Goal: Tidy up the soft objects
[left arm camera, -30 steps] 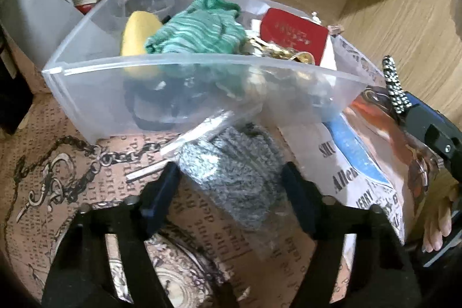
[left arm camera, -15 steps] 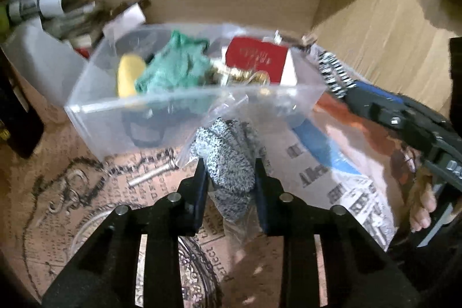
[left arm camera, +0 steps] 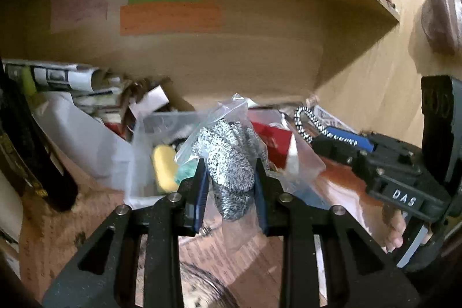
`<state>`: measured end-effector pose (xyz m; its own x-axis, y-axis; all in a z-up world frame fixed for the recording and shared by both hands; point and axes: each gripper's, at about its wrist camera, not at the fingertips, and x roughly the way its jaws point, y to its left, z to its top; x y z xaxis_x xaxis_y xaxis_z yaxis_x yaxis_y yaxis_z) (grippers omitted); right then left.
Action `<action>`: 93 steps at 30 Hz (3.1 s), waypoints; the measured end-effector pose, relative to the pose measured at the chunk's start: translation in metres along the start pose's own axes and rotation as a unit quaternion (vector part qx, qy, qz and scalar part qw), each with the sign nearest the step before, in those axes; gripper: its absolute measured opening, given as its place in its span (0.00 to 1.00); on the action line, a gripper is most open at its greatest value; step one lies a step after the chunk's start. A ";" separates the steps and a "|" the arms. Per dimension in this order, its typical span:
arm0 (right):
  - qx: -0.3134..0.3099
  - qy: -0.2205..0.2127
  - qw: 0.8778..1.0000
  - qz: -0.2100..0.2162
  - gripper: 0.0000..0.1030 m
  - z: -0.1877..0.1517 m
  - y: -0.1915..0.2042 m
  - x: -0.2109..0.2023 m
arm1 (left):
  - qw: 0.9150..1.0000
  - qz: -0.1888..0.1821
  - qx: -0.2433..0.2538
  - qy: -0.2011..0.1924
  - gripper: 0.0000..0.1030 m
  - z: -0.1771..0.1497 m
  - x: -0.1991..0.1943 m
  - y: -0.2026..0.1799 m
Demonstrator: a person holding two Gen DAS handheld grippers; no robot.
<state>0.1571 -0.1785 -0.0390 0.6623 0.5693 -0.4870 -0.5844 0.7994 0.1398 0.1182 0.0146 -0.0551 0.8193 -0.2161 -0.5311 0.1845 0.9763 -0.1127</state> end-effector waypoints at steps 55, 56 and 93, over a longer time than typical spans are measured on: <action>-0.016 -0.064 0.998 -0.019 0.71 0.040 0.022 -0.038 | 0.992 0.051 0.006 -0.112 0.68 0.024 -0.062 0.007; -0.016 -0.071 0.997 -0.017 0.72 0.041 0.024 -0.044 | 0.992 0.051 0.005 -0.119 0.70 0.023 -0.068 0.006; -0.019 -0.121 0.992 -0.029 1.00 0.035 0.044 -0.081 | 0.983 0.080 -0.002 -0.162 1.00 0.010 -0.104 -0.007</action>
<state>0.0940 -0.1826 0.0371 0.7861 0.5550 -0.2720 -0.5557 0.8273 0.0821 0.0368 0.0304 0.0093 0.9679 -0.0499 -0.2462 0.0376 0.9978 -0.0542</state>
